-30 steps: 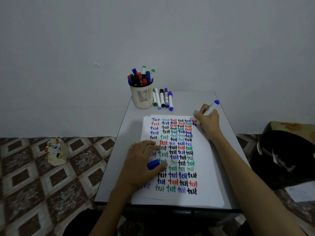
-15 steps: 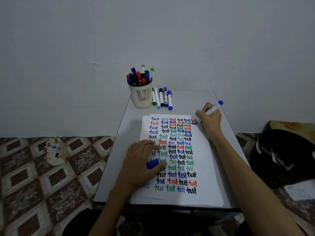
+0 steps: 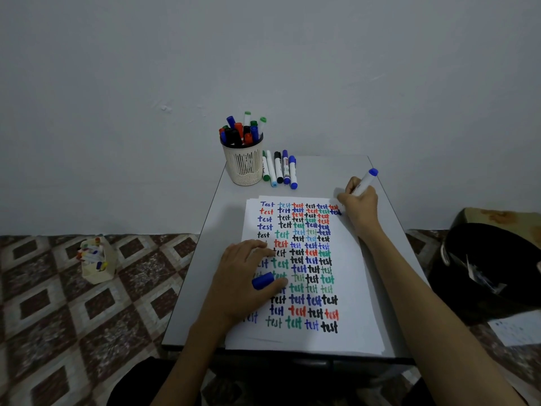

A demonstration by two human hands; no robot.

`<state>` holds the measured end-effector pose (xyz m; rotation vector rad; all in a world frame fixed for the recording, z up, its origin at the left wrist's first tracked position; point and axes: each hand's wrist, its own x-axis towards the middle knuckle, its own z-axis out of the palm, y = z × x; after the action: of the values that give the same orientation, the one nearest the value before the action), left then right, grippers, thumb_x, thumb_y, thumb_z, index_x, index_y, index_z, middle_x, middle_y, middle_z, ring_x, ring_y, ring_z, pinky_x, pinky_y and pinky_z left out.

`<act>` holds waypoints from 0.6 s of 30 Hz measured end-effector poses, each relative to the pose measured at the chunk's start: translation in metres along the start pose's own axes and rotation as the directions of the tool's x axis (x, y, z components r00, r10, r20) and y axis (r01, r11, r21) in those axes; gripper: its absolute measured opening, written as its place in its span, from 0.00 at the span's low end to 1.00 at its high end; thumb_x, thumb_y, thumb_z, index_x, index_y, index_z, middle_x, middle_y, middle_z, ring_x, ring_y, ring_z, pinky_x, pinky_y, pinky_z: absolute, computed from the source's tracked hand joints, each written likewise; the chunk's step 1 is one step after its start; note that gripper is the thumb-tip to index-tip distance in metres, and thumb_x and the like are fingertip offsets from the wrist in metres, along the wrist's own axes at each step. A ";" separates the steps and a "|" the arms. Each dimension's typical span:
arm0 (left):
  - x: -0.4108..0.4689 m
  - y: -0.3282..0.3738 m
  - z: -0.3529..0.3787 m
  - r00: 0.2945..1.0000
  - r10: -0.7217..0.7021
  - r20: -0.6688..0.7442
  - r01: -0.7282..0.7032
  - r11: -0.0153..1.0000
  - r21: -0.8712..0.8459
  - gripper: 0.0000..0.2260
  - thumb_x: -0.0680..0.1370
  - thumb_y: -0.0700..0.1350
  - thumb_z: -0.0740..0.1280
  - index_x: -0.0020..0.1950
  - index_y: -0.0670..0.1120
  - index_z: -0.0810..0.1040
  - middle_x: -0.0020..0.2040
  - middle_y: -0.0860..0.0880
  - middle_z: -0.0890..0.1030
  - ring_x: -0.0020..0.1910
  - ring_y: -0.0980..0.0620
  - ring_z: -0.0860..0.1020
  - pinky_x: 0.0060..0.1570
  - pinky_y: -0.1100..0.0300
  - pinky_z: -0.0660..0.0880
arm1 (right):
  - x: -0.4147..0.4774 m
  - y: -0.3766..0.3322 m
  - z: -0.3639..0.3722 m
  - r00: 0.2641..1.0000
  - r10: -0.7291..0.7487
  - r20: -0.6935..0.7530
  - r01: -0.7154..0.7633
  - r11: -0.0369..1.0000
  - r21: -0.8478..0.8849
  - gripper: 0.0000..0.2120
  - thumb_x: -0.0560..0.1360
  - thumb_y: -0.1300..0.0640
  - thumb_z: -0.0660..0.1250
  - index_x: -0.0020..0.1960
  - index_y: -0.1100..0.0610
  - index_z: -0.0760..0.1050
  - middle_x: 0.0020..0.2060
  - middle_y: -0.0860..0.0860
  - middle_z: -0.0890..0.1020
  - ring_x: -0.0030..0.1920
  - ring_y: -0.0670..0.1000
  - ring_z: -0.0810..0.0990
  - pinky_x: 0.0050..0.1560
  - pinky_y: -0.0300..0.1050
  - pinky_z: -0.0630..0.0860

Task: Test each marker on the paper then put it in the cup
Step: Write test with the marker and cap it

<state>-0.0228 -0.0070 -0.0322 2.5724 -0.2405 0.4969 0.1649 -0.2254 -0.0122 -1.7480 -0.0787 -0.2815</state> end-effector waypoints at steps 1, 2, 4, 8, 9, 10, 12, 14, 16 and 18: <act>0.000 0.000 0.000 1.000 0.000 0.001 0.000 1.000 -0.003 0.25 0.71 0.67 0.62 0.60 0.52 0.75 0.62 0.55 0.73 0.62 0.57 0.67 0.65 0.54 0.65 | 0.000 0.000 0.000 1.000 0.008 -0.002 -0.008 1.000 0.013 0.16 0.72 0.71 0.64 0.34 0.55 0.64 0.29 0.51 0.70 0.29 0.46 0.69 0.31 0.37 0.70; 0.000 0.000 0.000 1.000 0.001 0.000 -0.001 1.000 -0.005 0.25 0.71 0.67 0.63 0.60 0.52 0.75 0.62 0.55 0.73 0.62 0.58 0.67 0.65 0.54 0.64 | 0.000 0.000 -0.001 1.000 0.020 -0.013 -0.019 0.999 0.040 0.16 0.72 0.71 0.65 0.34 0.55 0.64 0.29 0.51 0.70 0.29 0.46 0.69 0.32 0.39 0.71; -0.001 -0.001 0.000 1.000 0.005 0.001 -0.005 1.000 -0.009 0.25 0.71 0.66 0.63 0.60 0.52 0.75 0.62 0.55 0.73 0.62 0.58 0.67 0.65 0.56 0.64 | 0.000 0.001 -0.004 0.997 0.037 -0.067 -0.027 0.989 0.146 0.16 0.72 0.69 0.68 0.34 0.54 0.65 0.29 0.51 0.71 0.28 0.46 0.70 0.31 0.40 0.71; -0.002 -0.002 -0.004 1.000 0.006 0.000 -0.006 0.999 -0.048 0.21 0.69 0.61 0.66 0.58 0.53 0.74 0.59 0.56 0.72 0.61 0.57 0.67 0.64 0.57 0.63 | -0.003 -0.004 -0.011 0.992 0.084 -0.095 -0.043 0.927 0.372 0.15 0.69 0.61 0.76 0.38 0.53 0.68 0.32 0.50 0.75 0.31 0.48 0.74 0.33 0.41 0.74; -0.002 -0.002 -0.005 1.000 0.011 -0.013 -0.011 0.999 -0.031 0.19 0.69 0.58 0.65 0.57 0.53 0.73 0.57 0.56 0.72 0.59 0.57 0.68 0.63 0.56 0.62 | -0.005 -0.004 -0.012 0.994 0.078 -0.078 -0.043 0.926 0.376 0.14 0.69 0.61 0.77 0.38 0.53 0.70 0.33 0.50 0.76 0.33 0.49 0.75 0.34 0.41 0.75; -0.002 -0.002 -0.007 1.000 0.013 -0.023 -0.013 1.000 -0.003 0.18 0.67 0.57 0.64 0.55 0.54 0.73 0.55 0.56 0.72 0.57 0.56 0.69 0.60 0.56 0.62 | -0.009 -0.005 -0.013 0.996 0.065 -0.059 -0.038 0.927 0.374 0.12 0.69 0.61 0.76 0.39 0.54 0.72 0.34 0.50 0.78 0.34 0.49 0.77 0.35 0.41 0.75; -0.004 0.000 -0.009 1.000 0.015 -0.023 -0.014 1.000 0.028 0.16 0.65 0.55 0.61 0.52 0.55 0.71 0.50 0.57 0.72 0.52 0.57 0.69 0.56 0.56 0.60 | -0.021 -0.011 -0.013 0.999 0.046 0.015 -0.048 0.912 0.408 0.06 0.72 0.63 0.73 0.43 0.56 0.77 0.41 0.53 0.81 0.41 0.51 0.81 0.40 0.42 0.78; -0.005 0.002 -0.008 1.000 -0.005 -0.008 0.004 1.000 -0.025 0.15 0.64 0.53 0.60 0.50 0.57 0.69 0.46 0.59 0.72 0.47 0.61 0.69 0.54 0.57 0.60 | -0.037 -0.022 -0.012 0.989 0.052 0.139 -0.113 0.869 0.482 0.06 0.76 0.66 0.65 0.50 0.60 0.79 0.47 0.58 0.83 0.47 0.55 0.83 0.44 0.43 0.81; -0.005 0.001 -0.006 0.999 -0.036 -0.004 0.036 0.993 -0.109 0.13 0.65 0.52 0.60 0.49 0.58 0.69 0.42 0.60 0.72 0.44 0.62 0.70 0.52 0.60 0.61 | -0.052 -0.036 -0.011 0.963 0.061 0.261 -0.193 0.834 0.518 0.09 0.77 0.68 0.61 0.51 0.64 0.78 0.47 0.62 0.84 0.45 0.56 0.84 0.42 0.44 0.83; -0.004 -0.001 -0.006 0.999 -0.042 -0.016 0.039 0.988 -0.152 0.12 0.67 0.51 0.63 0.49 0.59 0.69 0.43 0.62 0.73 0.44 0.62 0.72 0.49 0.61 0.64 | -0.065 -0.047 -0.011 0.925 0.050 0.376 -0.242 0.840 0.485 0.07 0.75 0.71 0.62 0.49 0.66 0.77 0.42 0.64 0.83 0.39 0.56 0.84 0.35 0.42 0.82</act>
<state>-0.0278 -0.0033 -0.0296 2.4182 -0.2109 0.4698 0.0907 -0.2206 0.0199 -1.2255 -0.2539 0.1663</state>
